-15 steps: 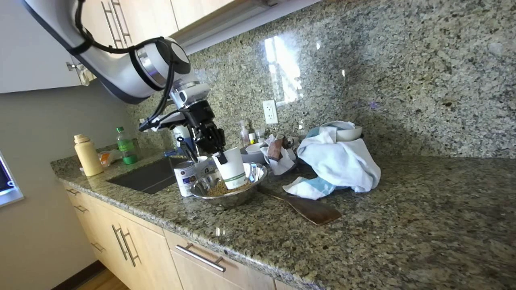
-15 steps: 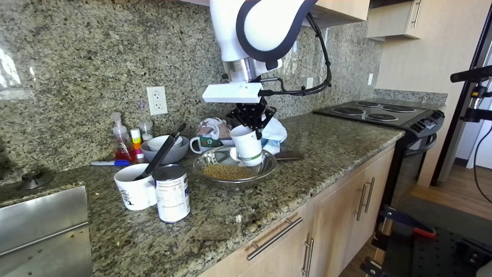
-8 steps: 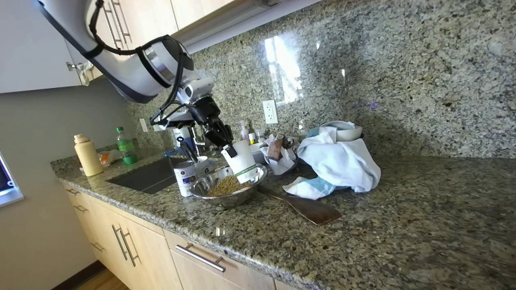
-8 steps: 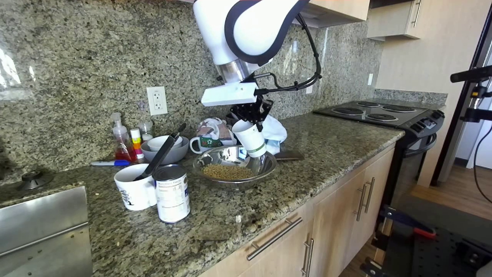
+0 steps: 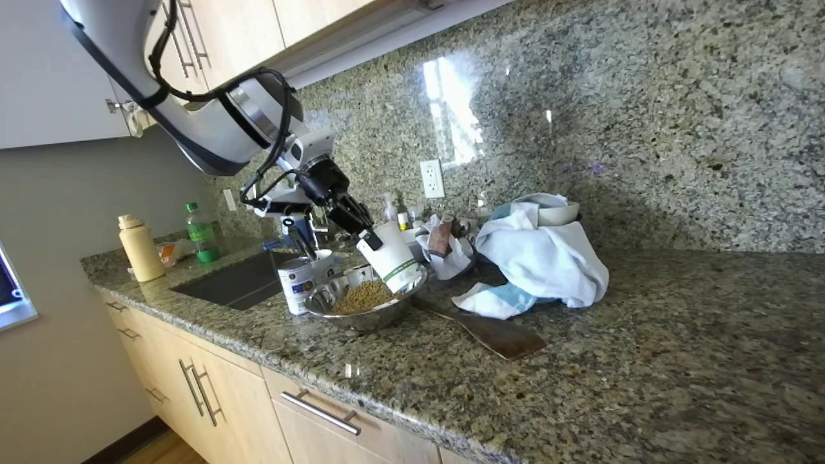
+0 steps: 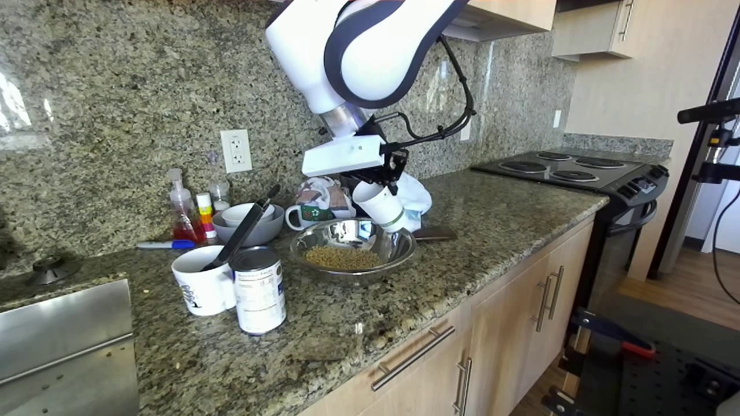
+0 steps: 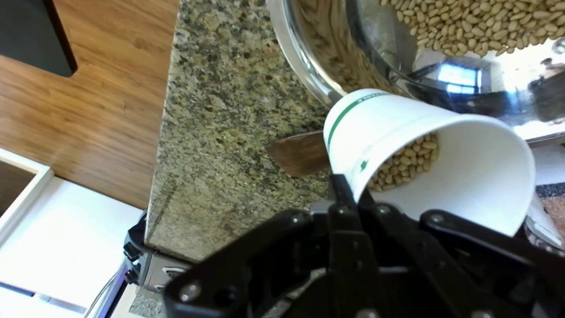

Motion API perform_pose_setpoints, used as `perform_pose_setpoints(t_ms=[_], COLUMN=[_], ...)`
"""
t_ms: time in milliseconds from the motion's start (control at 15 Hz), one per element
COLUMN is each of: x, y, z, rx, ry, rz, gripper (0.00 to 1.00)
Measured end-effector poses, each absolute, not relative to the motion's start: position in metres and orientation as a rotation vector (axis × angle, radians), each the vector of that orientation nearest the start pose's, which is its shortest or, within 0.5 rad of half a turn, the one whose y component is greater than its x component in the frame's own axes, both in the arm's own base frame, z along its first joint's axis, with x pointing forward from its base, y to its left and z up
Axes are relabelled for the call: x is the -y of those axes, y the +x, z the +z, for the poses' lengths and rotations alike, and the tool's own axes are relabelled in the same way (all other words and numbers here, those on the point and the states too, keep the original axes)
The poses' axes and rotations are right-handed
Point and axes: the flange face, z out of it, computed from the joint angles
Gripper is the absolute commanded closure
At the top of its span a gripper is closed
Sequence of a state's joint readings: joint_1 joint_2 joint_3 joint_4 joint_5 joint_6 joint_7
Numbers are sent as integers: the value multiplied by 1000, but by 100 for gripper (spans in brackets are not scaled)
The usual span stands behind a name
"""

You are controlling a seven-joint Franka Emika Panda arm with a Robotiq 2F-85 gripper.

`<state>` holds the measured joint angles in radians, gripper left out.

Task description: Pour some contents from the cup into the bowl

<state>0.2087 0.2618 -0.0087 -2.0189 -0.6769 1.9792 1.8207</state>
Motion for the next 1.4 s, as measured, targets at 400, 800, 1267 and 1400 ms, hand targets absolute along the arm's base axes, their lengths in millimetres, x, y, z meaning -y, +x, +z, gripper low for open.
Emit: perform_pose_setpoints(t_ms=[400, 800, 1267, 1400], x=[-86, -97, -98, -98], y=[557, 552, 555, 557], z=[306, 307, 305, 303], rx=[1417, 1323, 1221, 1188], ry=[1973, 1864, 1742, 1707], rz=[510, 574, 603, 614], gripper=[99, 99, 99, 99])
